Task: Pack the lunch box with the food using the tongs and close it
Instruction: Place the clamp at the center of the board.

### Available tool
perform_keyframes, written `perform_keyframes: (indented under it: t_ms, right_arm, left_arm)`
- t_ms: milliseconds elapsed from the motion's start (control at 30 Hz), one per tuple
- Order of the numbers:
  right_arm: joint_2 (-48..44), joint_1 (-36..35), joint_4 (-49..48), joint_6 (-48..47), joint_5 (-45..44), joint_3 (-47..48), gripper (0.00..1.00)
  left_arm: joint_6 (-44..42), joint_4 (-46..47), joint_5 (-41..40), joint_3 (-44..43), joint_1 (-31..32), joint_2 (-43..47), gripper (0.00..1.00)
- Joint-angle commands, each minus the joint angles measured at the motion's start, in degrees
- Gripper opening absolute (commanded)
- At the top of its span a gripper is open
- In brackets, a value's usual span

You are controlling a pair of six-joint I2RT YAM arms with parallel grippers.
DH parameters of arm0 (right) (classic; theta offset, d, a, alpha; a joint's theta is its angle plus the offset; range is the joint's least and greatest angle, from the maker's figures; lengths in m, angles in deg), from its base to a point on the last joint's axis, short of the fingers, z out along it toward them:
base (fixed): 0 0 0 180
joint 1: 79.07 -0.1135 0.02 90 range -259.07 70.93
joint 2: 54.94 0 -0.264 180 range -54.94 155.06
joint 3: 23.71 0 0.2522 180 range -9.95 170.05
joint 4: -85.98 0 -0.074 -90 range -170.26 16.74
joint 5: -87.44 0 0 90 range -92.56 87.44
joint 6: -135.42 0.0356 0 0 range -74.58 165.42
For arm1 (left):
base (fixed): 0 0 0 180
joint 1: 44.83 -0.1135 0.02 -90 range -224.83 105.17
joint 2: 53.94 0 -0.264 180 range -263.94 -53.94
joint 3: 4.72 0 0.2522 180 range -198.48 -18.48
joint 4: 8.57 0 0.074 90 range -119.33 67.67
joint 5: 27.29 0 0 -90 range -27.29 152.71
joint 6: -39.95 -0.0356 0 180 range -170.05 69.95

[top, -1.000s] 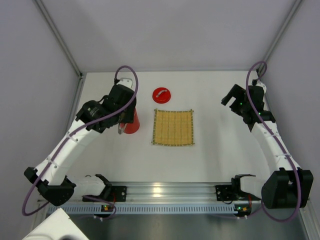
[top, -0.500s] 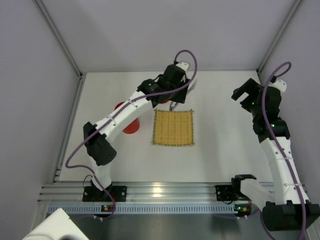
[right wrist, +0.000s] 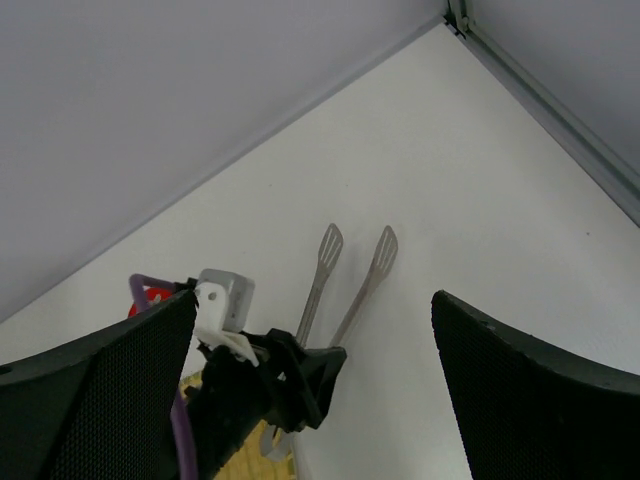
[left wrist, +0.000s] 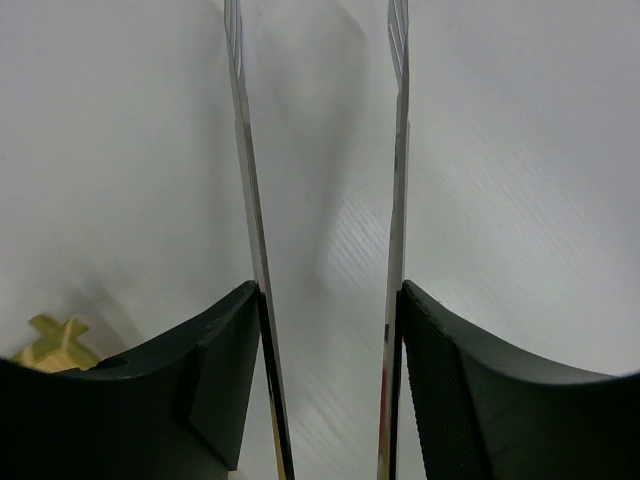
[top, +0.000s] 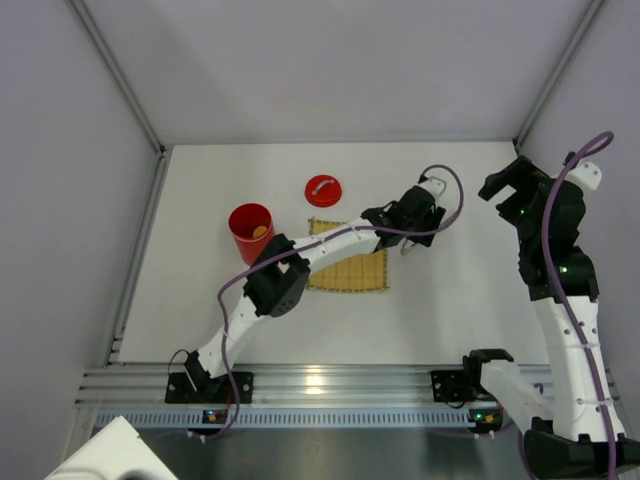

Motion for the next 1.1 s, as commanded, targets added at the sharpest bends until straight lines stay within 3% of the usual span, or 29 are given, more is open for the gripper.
perform_keyframes:
  t_ms: [0, 367, 667, 867, 967, 1067]
  right_arm:
    - [0.0, -0.6, 2.0, -1.2, -0.9, 1.5, 1.0]
    - [1.1, -0.5, 1.8, -1.8, -0.3, 1.0, 1.0]
    - [1.1, -0.5, 2.3, -1.8, 0.1, 2.6, 0.99]
    - [1.7, -0.6, 2.9, -2.1, 1.0, 4.7, 0.99]
    - [4.9, -0.6, 2.9, -2.3, 3.6, 6.0, 0.99]
    - [10.2, -1.6, 2.1, -1.5, 8.1, 7.6, 1.0]
  left_arm:
    - [-0.3, 7.1, -3.7, -6.1, 1.3, -3.9, 0.62]
    - [-1.1, 5.5, -3.9, -7.3, 2.1, -9.3, 0.83]
    - [-5.1, 4.7, -3.9, -6.7, 1.4, 2.2, 0.92]
    - [-2.7, -3.0, -8.7, -11.1, -2.3, 10.1, 0.93]
    - [2.3, -9.0, -11.2, -9.9, -9.0, 16.3, 0.93]
    - [5.7, -9.5, -9.3, -1.5, -15.1, 26.7, 0.93]
